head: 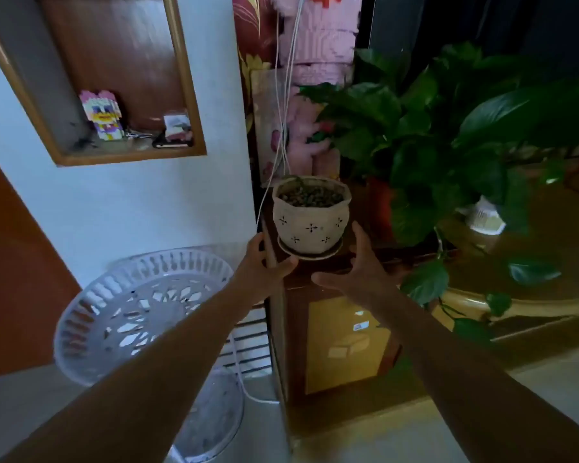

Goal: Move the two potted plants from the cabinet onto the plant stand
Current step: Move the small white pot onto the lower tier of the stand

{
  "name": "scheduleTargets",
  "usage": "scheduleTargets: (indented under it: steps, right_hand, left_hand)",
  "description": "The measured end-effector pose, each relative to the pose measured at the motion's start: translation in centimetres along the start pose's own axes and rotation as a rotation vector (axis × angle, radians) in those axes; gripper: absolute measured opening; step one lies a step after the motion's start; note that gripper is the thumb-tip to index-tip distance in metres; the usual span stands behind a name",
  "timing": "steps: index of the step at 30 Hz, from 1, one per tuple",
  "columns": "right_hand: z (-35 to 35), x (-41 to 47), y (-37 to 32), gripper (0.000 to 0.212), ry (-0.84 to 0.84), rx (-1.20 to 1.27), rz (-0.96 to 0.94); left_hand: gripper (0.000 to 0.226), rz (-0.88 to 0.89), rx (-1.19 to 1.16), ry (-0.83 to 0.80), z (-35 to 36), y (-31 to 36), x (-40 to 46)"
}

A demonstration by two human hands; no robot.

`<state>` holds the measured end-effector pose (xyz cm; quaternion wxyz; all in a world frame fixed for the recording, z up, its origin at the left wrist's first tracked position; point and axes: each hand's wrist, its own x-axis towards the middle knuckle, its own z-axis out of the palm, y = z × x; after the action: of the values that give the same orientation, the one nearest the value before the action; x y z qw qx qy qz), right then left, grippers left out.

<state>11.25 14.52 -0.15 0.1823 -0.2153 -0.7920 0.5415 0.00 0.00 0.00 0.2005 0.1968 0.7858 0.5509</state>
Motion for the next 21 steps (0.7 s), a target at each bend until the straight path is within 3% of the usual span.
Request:
scheduleTargets:
  steps: [4, 13, 21]
  right_hand:
    - [0.7, 2.5, 1.9, 0.127, 0.063, -0.012, -0.189]
    - [2.0, 8.0, 5.0, 0.147, 0.107, -0.064, -0.375]
    - [1.9, 10.6, 5.8, 0.152, 0.138, -0.059, -0.465]
  left_hand:
    - [0.092, 0.136, 0.009, 0.017, 0.3, -1.1, 3.0]
    - [0.098, 0.366, -0.062, -0.046, 1.9, -2.0, 8.3]
    - [0.106, 0.423, -0.109, -0.065, 2.4, -2.7, 11.1]
